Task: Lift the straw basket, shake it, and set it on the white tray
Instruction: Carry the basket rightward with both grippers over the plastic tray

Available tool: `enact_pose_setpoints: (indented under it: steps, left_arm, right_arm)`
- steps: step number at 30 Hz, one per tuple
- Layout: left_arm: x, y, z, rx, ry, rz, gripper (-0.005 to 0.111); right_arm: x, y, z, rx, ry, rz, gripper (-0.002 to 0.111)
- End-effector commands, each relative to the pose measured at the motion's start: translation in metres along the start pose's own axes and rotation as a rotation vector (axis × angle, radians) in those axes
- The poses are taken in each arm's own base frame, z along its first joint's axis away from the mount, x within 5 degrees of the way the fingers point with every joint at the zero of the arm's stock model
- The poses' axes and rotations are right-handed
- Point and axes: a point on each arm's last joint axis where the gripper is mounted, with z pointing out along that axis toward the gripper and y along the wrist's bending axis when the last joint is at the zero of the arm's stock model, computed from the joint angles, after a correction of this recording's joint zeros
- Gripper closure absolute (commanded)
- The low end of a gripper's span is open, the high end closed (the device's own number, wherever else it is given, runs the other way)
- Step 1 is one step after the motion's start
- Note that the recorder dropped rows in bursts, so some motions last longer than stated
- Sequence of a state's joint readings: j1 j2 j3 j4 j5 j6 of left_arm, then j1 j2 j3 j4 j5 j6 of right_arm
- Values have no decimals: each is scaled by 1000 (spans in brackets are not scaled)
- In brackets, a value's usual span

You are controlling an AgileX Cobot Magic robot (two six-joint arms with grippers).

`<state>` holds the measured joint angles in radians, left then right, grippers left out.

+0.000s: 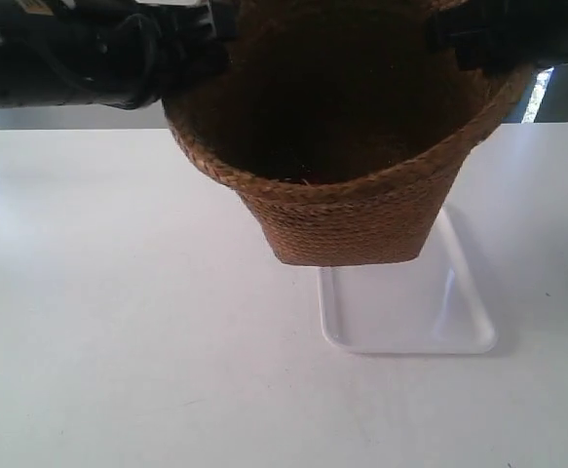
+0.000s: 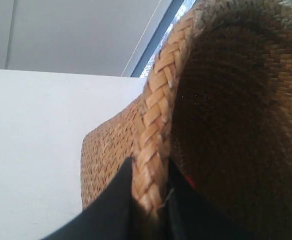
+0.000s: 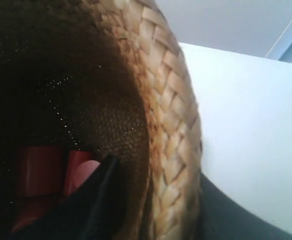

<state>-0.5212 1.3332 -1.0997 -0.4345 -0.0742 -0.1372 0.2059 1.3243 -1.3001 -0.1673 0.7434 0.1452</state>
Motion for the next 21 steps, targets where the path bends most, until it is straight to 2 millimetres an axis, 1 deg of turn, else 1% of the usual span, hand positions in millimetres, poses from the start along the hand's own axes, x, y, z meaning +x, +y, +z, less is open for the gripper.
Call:
enact_pose_setpoints:
  steps: [1,4,8,12,16,19,21]
  left_arm:
    - [5,-9,14,24,-17,-27,107]
    - [11,-14,25,34,-16,-24,107]
    - [13,-21,38,47,-17,-19,107]
    - [14,-25,52,54,3,-14,107]
    - [16,-27,64,55,60,-9,107]
    - [17,-28,69,55,71,1,107]
    - [16,-28,69,57,69,1,107]
  right_arm:
    - [-3,-16,19,55,62,-49,108]
    - [-3,-27,30,84,95,-51,108]
    - [1,-42,41,114,145,-27,108]
    - [5,-51,42,132,186,-1,108]
    - [10,-57,41,152,228,31,108]
    - [12,-59,41,155,242,33,108]
    - [13,-59,41,155,248,33,108]
